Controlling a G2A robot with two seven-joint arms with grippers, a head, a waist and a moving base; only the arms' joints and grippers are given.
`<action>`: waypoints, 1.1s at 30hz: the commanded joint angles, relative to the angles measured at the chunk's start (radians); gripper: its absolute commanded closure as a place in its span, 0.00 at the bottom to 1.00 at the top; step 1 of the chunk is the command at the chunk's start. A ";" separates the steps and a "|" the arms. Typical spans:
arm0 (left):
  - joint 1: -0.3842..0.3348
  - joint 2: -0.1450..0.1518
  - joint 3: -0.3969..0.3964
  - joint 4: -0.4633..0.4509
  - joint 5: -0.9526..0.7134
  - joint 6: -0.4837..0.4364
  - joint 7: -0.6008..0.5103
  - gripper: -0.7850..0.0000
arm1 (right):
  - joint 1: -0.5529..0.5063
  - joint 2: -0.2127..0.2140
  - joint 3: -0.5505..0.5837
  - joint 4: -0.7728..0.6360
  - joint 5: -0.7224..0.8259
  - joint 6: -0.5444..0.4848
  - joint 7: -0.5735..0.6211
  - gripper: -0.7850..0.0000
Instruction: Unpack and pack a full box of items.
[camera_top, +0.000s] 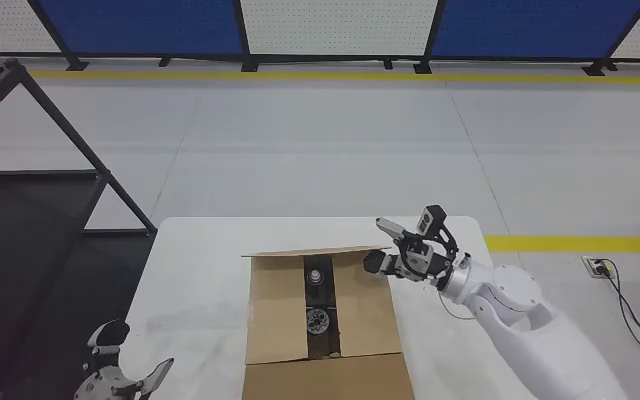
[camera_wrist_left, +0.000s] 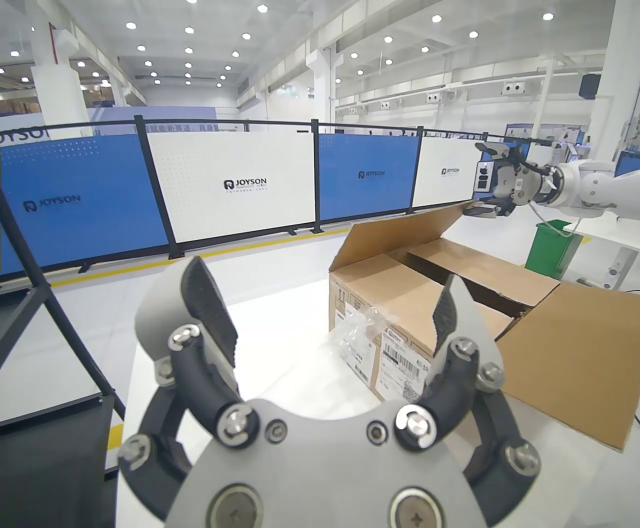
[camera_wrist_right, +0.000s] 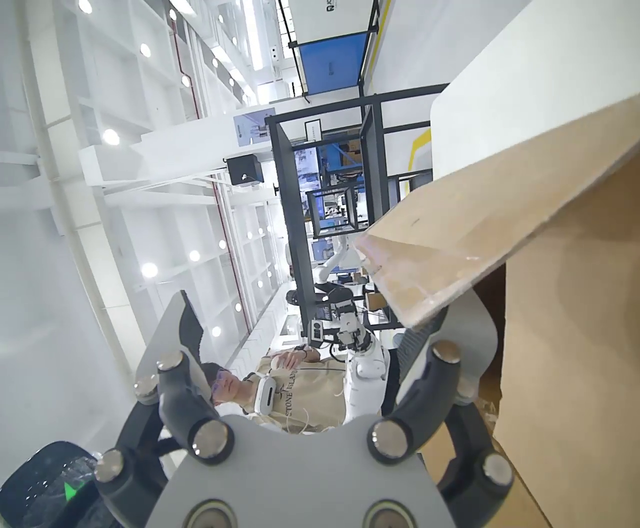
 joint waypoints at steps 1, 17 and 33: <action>0.004 -0.001 -0.003 0.004 -0.004 0.005 0.008 0.00 | 0.028 -0.012 -0.017 0.011 -0.017 0.002 -0.031 0.00; 0.007 -0.002 -0.004 0.007 -0.008 0.010 0.011 0.00 | 0.092 -0.041 -0.055 0.062 -0.006 0.070 -0.070 0.00; 0.007 -0.002 -0.004 0.007 -0.008 0.010 0.011 0.00 | 0.187 -0.146 -0.135 0.173 0.003 0.054 -0.430 0.00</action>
